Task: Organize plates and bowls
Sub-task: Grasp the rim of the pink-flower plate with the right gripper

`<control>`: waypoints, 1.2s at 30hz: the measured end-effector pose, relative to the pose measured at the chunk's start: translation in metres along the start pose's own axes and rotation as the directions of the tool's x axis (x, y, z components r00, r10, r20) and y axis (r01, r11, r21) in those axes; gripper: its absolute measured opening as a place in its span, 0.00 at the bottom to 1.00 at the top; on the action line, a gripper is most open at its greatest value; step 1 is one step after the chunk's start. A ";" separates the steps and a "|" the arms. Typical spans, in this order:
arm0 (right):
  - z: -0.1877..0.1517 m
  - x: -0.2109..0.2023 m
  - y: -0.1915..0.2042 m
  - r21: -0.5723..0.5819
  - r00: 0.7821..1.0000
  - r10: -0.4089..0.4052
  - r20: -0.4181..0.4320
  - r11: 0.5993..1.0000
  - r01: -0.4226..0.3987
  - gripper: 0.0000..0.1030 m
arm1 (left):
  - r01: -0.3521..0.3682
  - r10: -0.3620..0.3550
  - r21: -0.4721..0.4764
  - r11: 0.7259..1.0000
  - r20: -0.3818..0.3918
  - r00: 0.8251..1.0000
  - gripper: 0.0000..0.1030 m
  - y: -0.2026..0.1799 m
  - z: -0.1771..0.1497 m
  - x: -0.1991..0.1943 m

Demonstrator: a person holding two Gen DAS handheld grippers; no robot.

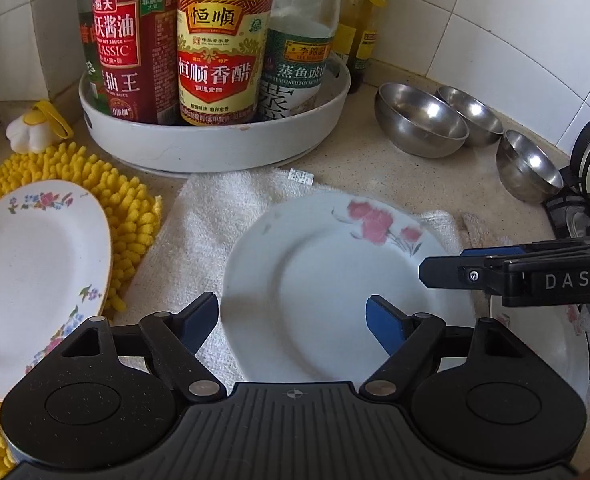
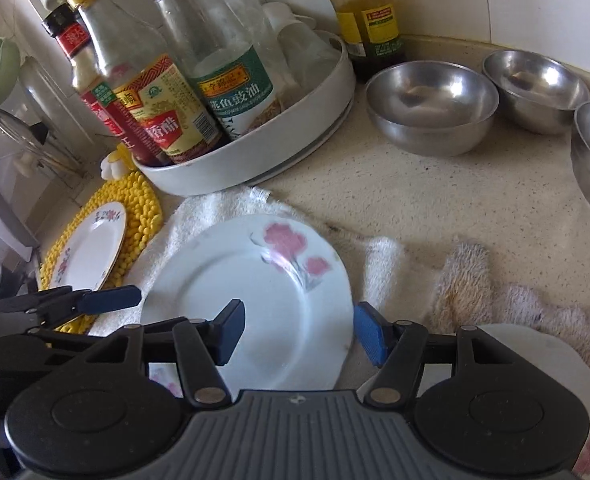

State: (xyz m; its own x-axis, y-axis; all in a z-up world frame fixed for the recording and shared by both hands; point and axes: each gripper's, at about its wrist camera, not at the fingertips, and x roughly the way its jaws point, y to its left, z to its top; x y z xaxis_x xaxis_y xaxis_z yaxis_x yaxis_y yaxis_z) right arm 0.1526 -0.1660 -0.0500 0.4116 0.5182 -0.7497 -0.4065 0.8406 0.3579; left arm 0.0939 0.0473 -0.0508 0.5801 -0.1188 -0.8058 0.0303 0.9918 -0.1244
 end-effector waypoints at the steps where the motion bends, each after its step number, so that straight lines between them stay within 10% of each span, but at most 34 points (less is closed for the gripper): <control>1: 0.001 -0.001 0.000 -0.016 1.000 -0.005 0.012 1.000 0.005 0.60 | -0.010 0.010 0.001 1.000 0.006 1.000 0.85 0.000 0.000 -0.001; 13: -0.012 -0.044 -0.016 -0.006 0.988 -0.124 0.089 0.992 0.125 0.61 | 0.055 -0.061 0.106 0.993 0.049 0.997 0.90 -0.028 0.001 -0.022; 21: -0.041 -0.084 -0.051 0.079 0.963 -0.250 0.097 0.967 0.243 0.62 | 0.203 -0.213 0.281 0.938 0.004 0.977 0.95 -0.082 -0.015 -0.027; 36: -0.069 -0.102 -0.110 0.125 0.977 -0.209 0.038 0.971 0.203 0.62 | 0.285 -0.262 0.243 0.927 -0.124 0.957 0.95 -0.136 -0.034 -0.004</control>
State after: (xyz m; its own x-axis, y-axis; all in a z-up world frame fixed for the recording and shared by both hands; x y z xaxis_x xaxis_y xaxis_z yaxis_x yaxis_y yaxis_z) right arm 0.0989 -0.3220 -0.0513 0.5183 0.3369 -0.7860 -0.2097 0.9411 0.2651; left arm 0.0593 -0.0888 -0.0500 0.4461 -0.3795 -0.8105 0.3914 0.8972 -0.2047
